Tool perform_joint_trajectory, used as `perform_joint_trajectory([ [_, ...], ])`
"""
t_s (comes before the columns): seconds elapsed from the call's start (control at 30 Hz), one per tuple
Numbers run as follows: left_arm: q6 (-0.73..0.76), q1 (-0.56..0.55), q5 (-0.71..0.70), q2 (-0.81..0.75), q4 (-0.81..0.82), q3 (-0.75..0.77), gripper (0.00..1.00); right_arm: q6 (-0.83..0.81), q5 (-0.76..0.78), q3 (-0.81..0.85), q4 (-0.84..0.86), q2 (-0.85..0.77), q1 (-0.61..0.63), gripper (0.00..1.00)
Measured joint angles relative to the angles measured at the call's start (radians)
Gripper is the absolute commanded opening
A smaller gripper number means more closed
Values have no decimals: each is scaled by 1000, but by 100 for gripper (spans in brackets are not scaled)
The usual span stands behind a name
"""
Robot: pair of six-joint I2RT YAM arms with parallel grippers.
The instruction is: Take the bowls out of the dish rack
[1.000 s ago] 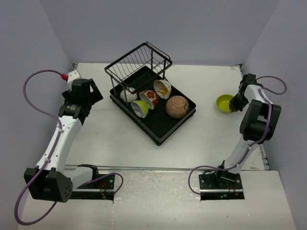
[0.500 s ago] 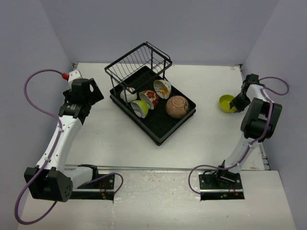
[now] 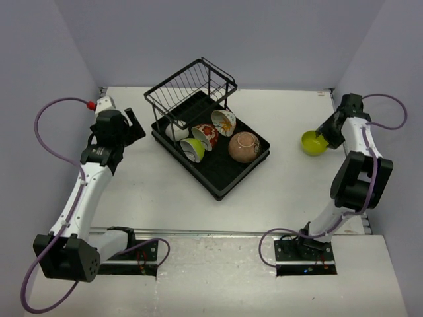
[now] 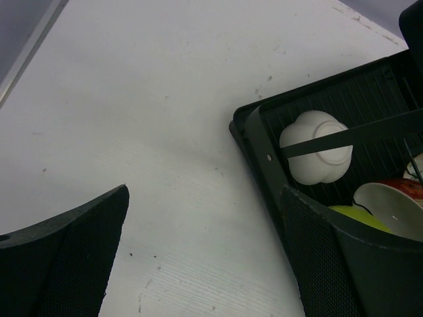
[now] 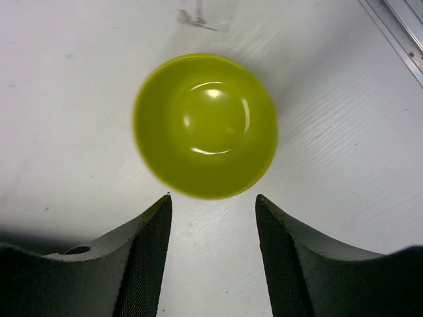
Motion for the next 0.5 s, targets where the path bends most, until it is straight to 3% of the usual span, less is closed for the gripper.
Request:
perform_joint_trajectory([
  [0.23, 2, 0, 32, -38, 14, -16, 95, -23, 8, 16, -6, -201, 174, 59],
  [0.5, 1, 0, 78, -108, 31, -82, 95, -130, 4, 54, -8, -278, 512, 59],
])
